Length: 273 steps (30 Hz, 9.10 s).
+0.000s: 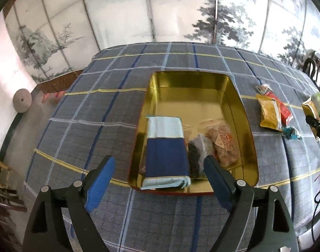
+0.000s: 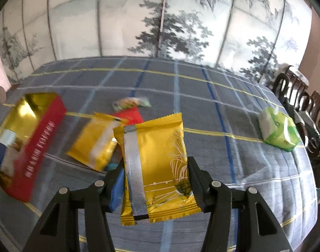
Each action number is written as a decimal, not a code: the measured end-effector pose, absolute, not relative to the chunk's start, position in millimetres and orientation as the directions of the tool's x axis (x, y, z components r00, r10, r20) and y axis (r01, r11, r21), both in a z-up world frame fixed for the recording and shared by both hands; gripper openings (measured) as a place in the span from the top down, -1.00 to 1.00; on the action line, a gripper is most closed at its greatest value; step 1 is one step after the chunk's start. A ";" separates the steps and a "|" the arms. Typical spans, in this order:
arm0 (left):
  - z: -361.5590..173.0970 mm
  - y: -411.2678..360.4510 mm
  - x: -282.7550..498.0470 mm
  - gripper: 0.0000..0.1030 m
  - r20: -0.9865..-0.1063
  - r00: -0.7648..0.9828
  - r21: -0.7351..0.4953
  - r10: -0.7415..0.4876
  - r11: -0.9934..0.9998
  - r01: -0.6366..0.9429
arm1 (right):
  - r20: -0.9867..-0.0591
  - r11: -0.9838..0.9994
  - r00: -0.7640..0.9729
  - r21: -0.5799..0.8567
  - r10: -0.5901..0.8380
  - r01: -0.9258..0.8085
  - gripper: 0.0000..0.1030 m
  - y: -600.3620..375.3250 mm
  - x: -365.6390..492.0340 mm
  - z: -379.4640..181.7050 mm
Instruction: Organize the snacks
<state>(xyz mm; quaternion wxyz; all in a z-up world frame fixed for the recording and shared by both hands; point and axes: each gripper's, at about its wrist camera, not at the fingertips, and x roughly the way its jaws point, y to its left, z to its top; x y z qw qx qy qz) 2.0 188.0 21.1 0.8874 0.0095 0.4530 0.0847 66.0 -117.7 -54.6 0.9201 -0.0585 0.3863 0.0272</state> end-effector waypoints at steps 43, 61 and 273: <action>19.8 275.5 -41.8 -0.72 -0.828 0.498 0.054 0.258 0.920 -0.387 | -0.792 0.904 0.549 0.009 0.268 -0.428 -0.07 115.8 47.3 -77.2; 18.4 276.6 -44.5 -0.73 -0.832 0.496 0.045 0.250 0.920 -0.390 | -0.805 0.881 0.515 0.020 0.295 -0.473 -0.12 121.8 40.7 -83.5; -10.4 132.4 61.5 -0.17 -0.857 0.473 0.164 0.203 0.979 -0.124 | -0.737 0.995 0.675 -0.034 0.041 -0.097 0.09 -226.7 118.0 -119.9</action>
